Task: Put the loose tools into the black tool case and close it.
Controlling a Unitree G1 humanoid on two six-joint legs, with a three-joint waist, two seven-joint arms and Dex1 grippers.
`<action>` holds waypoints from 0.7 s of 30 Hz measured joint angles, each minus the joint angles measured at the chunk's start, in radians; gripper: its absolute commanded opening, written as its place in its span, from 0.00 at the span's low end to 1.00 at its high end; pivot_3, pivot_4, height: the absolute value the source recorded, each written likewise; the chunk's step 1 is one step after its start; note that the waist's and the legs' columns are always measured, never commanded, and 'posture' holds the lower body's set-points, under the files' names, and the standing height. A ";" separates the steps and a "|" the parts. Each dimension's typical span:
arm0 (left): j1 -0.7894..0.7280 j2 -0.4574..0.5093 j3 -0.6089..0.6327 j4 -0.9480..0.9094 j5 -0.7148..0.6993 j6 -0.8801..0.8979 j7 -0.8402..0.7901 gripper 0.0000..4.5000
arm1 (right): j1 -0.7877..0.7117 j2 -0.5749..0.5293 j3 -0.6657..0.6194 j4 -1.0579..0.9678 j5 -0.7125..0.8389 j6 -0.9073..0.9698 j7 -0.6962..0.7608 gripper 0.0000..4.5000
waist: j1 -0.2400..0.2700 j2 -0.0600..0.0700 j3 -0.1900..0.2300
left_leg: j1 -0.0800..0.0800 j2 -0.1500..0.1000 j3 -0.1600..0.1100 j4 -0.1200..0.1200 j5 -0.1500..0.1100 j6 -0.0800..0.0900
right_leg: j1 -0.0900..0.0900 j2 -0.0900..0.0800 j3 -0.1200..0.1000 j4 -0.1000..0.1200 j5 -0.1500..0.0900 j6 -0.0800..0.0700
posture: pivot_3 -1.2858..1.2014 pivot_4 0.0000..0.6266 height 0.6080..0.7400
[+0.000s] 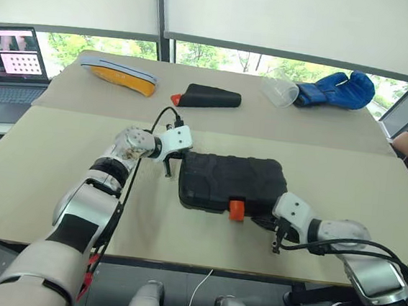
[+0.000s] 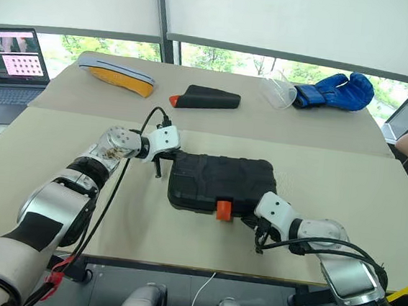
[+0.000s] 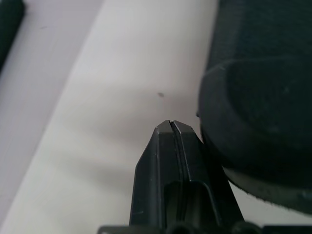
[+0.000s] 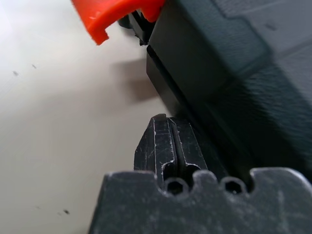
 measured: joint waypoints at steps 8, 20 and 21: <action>0.069 0.024 0.046 -0.109 -0.104 -0.022 -0.400 0.01 | 0.070 -0.046 -0.110 0.034 -0.021 -0.028 -0.008 0.00 | 0.007 0.000 0.000 | 0.000 0.000 0.000 0.001 0.000 0.000 | 0.000 0.000 0.000 0.002 0.001 -0.001 | 0.52 0.24 1.00; -0.053 0.033 0.177 -0.312 -0.310 0.389 -0.529 0.01 | 0.290 -0.057 -0.401 -0.258 0.198 0.107 0.026 0.00 | 0.012 0.000 0.000 | 0.000 0.001 -0.002 0.010 0.000 0.000 | 0.003 0.000 0.000 0.006 -0.005 0.003 | 0.52 0.24 1.00; -0.031 0.007 0.161 -0.410 -0.334 0.435 -0.549 0.01 | 0.296 -0.047 -0.436 -0.316 0.257 0.148 0.022 0.00 | 0.011 0.000 0.000 | 0.002 0.002 -0.002 0.010 0.000 0.000 | 0.005 0.000 0.000 0.006 -0.006 0.001 | 0.52 0.24 1.00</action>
